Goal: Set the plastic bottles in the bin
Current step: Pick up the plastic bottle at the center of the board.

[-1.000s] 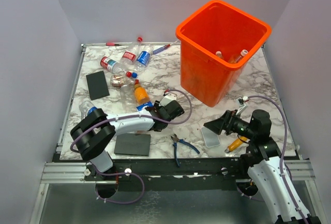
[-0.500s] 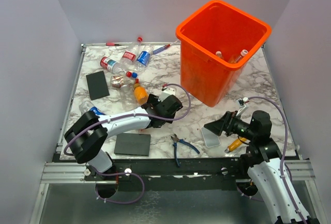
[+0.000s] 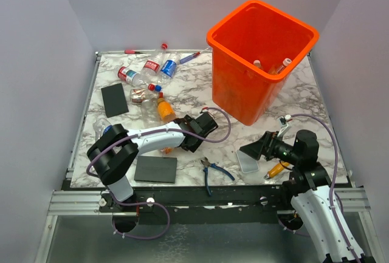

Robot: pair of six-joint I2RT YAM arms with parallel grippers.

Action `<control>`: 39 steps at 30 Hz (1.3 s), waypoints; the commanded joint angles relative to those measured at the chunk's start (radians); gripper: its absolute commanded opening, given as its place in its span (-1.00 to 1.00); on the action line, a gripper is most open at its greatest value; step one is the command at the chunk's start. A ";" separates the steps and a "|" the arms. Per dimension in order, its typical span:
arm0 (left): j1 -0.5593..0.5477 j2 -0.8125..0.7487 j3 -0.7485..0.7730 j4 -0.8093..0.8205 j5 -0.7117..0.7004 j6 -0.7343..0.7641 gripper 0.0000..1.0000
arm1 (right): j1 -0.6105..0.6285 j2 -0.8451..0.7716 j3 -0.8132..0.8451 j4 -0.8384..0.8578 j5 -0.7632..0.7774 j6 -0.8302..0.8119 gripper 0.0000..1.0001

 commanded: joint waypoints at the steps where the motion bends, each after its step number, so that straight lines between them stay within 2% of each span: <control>1: 0.002 0.064 0.027 -0.047 0.038 0.053 0.26 | 0.006 -0.011 0.036 -0.034 -0.018 -0.016 0.93; 7: 0.002 0.053 0.035 -0.039 0.060 0.034 -0.28 | 0.006 -0.009 0.046 -0.058 -0.045 -0.021 0.93; 11: 0.001 -0.039 0.040 -0.030 0.061 0.000 -0.45 | 0.006 -0.026 0.070 -0.089 -0.031 -0.017 0.94; 15: 0.002 -0.202 0.038 0.003 0.053 -0.038 -0.51 | 0.006 -0.056 0.118 -0.124 -0.011 -0.014 0.95; 18: 0.001 -0.360 0.015 0.090 0.083 -0.050 -0.58 | 0.006 -0.064 0.194 -0.153 0.005 -0.032 0.97; 23: 0.002 -0.633 -0.106 0.393 0.245 -0.032 -0.63 | 0.006 -0.013 0.393 -0.174 -0.013 -0.090 0.99; 26: 0.001 -0.754 -0.196 0.603 0.345 -0.025 -0.63 | 0.008 0.046 0.502 -0.113 -0.054 -0.069 1.00; 29: 0.002 -0.805 -0.261 0.800 0.450 -0.015 -0.63 | 0.008 0.130 0.582 0.017 -0.105 0.010 0.98; 33: 0.002 -0.796 -0.271 0.925 0.617 -0.013 -0.63 | 0.008 0.264 0.711 0.178 -0.156 0.068 0.96; 39: 0.002 -0.803 -0.278 1.073 0.625 0.081 -0.63 | 0.068 0.562 1.182 0.055 -0.118 -0.101 0.93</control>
